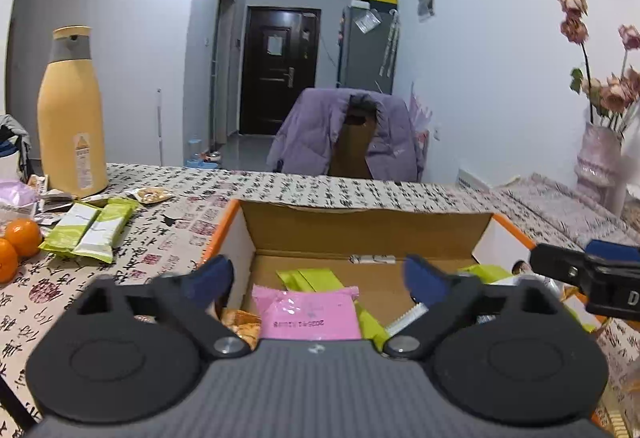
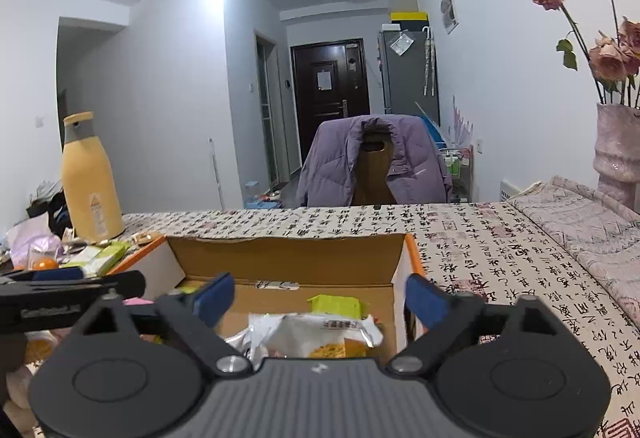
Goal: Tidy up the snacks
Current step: 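Withdraw both open grippers from the box back to the snack pile, then grasp the long orange-gold packet by its edge with the right gripper, then grasp the oat crisp cookie packet with the left gripper while the right holds its packet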
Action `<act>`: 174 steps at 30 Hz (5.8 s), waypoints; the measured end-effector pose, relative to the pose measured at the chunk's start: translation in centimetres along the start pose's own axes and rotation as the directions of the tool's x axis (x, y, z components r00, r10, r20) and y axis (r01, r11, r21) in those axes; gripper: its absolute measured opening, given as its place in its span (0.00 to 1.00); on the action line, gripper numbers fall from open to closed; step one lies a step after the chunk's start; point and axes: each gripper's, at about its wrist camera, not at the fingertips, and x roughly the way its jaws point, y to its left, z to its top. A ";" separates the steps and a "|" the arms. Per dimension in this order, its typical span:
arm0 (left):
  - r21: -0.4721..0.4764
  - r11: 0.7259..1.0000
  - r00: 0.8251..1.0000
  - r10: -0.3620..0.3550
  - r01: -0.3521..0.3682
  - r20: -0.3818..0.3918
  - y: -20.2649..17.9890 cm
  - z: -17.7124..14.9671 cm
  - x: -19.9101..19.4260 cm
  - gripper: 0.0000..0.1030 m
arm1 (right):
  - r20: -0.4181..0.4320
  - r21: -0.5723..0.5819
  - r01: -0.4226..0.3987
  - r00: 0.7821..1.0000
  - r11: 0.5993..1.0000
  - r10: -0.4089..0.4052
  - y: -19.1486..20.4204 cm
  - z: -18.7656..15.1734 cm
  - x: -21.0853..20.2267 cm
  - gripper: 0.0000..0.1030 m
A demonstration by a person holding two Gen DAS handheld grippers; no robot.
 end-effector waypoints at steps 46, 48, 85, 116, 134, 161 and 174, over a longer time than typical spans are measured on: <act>0.027 0.999 0.999 0.028 -0.027 -0.036 2.5 -5.5 -12.3 1.00 | -0.050 -0.059 0.039 0.998 0.997 -0.042 3.2 -4.2 -11.2 1.00; 0.030 0.999 0.999 0.023 -0.022 -0.041 2.6 -5.9 -12.7 1.00 | -0.066 -0.058 0.037 0.997 0.998 -0.041 3.5 -4.6 -11.2 1.00; -0.025 1.000 0.996 0.009 -0.012 -0.094 5.0 -8.3 -15.3 1.00 | -0.282 0.019 0.016 0.959 1.000 -0.010 5.2 -8.0 -8.0 0.27; 0.003 1.000 0.994 0.009 -0.008 -0.109 4.0 -8.7 -15.9 1.00 | -0.183 -0.019 -0.027 0.983 0.999 0.023 4.4 -8.2 -12.4 0.18; 0.041 0.999 0.992 0.005 0.000 -0.125 2.4 -8.9 -15.2 1.00 | -0.181 -0.127 0.032 0.982 0.991 -0.054 3.4 -8.5 -12.3 0.18; 0.194 0.976 0.983 -0.065 0.098 -0.170 -5.2 -7.5 -9.3 1.00 | -0.080 0.073 0.012 0.997 0.997 -0.006 -1.6 -8.1 -12.8 0.17; 0.211 0.970 0.967 -0.063 0.117 -0.247 -6.9 -7.7 -5.4 0.93 | -0.065 0.125 0.000 0.998 0.992 0.008 -3.0 -8.0 -12.5 0.17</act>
